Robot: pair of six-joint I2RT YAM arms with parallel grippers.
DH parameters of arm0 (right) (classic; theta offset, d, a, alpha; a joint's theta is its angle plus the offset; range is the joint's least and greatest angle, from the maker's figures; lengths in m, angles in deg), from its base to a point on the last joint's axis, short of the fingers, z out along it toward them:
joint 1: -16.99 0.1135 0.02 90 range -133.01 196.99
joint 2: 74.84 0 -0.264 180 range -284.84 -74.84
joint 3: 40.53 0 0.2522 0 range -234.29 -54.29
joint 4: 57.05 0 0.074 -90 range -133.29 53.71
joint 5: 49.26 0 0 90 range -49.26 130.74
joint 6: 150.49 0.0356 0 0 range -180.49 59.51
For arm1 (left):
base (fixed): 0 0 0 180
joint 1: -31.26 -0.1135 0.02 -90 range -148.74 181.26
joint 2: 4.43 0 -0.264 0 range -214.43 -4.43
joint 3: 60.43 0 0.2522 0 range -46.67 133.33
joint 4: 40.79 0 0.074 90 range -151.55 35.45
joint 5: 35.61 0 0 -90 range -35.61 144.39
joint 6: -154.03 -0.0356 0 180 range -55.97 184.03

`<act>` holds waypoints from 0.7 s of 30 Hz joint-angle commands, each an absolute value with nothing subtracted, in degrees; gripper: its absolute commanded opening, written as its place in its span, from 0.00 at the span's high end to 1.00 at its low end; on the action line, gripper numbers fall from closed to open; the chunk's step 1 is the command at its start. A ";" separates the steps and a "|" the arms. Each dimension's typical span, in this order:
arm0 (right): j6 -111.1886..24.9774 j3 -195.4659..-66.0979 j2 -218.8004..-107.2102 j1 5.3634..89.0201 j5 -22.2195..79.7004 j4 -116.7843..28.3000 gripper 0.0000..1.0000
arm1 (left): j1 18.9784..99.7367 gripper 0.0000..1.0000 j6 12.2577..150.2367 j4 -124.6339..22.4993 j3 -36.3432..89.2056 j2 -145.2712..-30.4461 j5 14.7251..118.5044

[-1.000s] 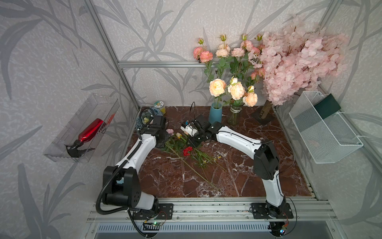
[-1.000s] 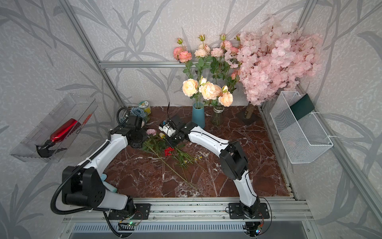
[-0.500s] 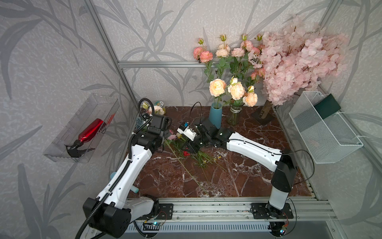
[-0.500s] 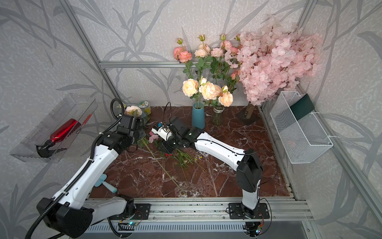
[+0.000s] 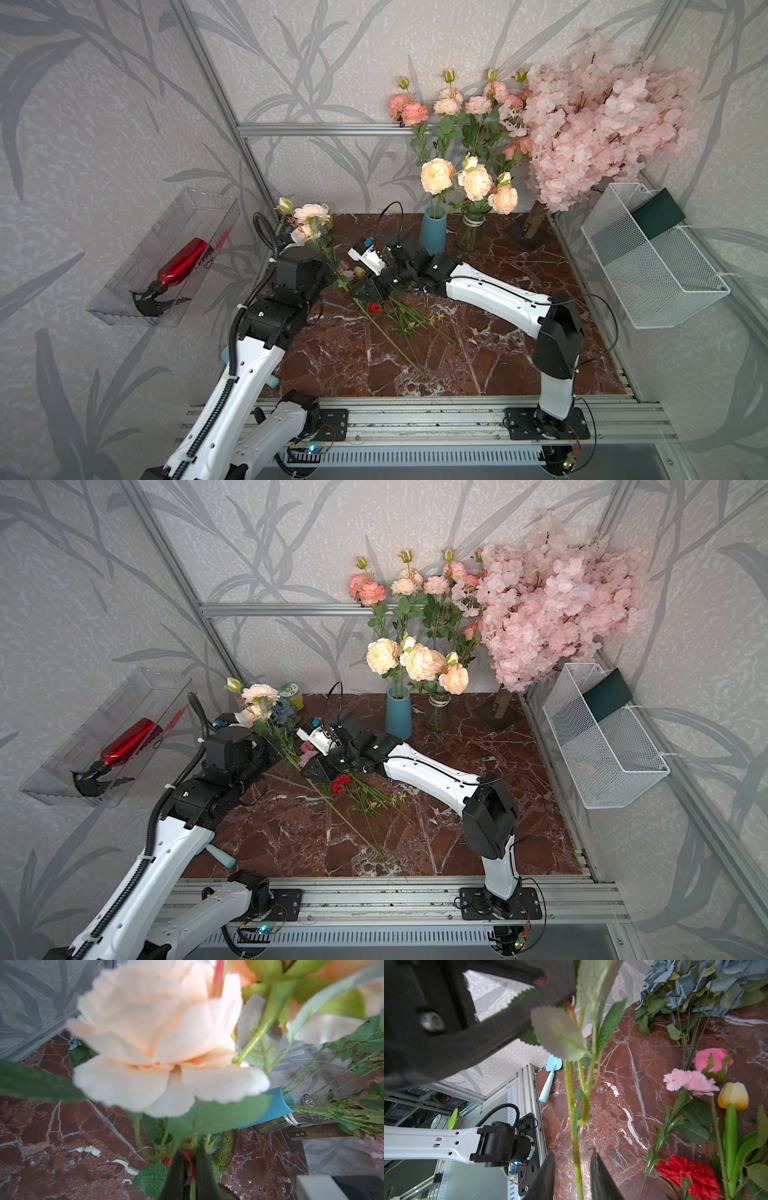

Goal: Place the pink flowers into the vase
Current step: Pick up the flower at the center of the board.

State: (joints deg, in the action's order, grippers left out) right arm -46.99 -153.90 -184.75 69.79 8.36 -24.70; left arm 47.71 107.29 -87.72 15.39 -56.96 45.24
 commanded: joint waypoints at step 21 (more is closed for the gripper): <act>-46.27 -158.67 -186.51 69.54 5.69 -26.11 1.00 | 47.78 1.00 111.19 -83.81 14.65 -55.11 52.28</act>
State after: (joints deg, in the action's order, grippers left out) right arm -45.73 -156.64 -187.17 69.44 6.15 -24.29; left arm 47.49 110.09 -84.09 14.21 -56.44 50.81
